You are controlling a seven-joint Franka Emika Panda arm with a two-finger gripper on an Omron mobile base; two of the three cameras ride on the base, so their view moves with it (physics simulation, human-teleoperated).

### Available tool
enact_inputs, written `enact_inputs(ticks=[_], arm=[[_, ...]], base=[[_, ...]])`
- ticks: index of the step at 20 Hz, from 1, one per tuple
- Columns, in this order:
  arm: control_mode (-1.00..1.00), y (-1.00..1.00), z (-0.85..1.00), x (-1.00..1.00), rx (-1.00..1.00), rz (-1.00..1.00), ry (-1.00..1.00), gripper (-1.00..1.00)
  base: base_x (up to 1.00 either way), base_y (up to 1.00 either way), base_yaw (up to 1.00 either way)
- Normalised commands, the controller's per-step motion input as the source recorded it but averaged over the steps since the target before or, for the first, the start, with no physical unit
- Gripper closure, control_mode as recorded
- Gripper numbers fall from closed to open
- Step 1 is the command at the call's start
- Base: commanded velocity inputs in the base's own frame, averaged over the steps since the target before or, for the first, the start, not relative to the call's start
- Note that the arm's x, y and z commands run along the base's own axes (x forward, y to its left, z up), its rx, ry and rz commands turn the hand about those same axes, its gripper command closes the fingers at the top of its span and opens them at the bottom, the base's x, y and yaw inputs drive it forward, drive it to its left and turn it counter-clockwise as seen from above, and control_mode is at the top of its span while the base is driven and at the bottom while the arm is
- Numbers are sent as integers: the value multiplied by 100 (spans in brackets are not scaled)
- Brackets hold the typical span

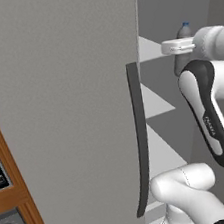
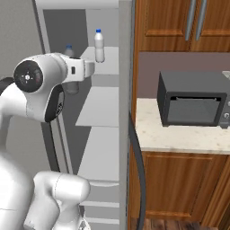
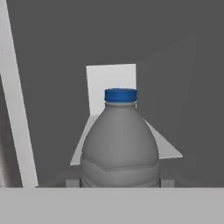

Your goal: Take the bottled waters from the counter and place them in the freezer to freeze. Close the freezer door after placing the bottles.

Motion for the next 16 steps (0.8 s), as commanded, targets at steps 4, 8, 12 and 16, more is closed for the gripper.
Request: enact_inputs(ticks=[4, 8, 12, 16], arm=[[-100, 0, 0, 50, -13, -4, -4, 100], [-100, -1, 5, 41, -3, 0, -7, 100], [-100, 0, 15, 39, 0, 0, -3, 100], [-100, 0, 8, 46, 0, 0, 0, 100]], base=[[0, 0, 0], [0, 0, 0], [0, 0, 0], [0, 0, 0]])
